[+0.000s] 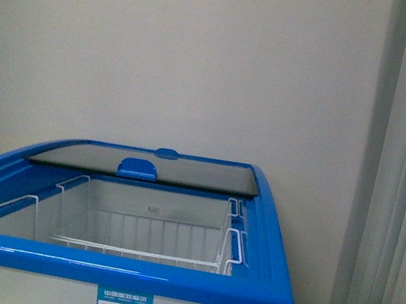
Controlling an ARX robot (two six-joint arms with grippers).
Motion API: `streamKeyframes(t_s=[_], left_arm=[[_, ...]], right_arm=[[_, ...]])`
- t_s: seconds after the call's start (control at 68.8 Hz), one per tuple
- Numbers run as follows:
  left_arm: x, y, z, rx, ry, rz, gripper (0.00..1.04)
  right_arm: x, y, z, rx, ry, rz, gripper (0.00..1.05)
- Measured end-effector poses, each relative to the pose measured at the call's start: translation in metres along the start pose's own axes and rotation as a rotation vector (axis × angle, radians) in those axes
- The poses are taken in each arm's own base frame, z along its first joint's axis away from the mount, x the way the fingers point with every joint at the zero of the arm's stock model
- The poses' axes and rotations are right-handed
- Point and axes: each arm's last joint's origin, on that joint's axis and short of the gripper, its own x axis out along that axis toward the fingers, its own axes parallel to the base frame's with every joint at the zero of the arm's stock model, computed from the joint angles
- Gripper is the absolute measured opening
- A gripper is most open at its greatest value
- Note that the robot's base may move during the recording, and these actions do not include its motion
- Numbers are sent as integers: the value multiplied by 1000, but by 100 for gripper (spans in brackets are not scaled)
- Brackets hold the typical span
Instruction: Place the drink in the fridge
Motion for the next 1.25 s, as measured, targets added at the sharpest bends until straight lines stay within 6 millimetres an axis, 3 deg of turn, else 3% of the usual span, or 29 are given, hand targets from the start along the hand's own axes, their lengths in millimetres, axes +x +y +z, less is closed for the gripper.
streamKeyframes(t_s=[0.291, 0.625, 0.698, 0.799, 1.25], left_arm=[[0, 0, 0, -2, 0, 0, 6], [0, 0, 0, -2, 0, 0, 66], [0, 0, 0, -2, 0, 0, 83], [0, 0, 0, -2, 0, 0, 98], [0, 0, 0, -2, 0, 0, 97]], right_arm=[[0, 0, -3, 0, -8, -2, 6], [-1, 0, -3, 0, -8, -1, 65], [-1, 0, -3, 0, -8, -1, 82], [-1, 0, -3, 0, -8, -1, 98], [-1, 0, -3, 1, -8, -1, 97]])
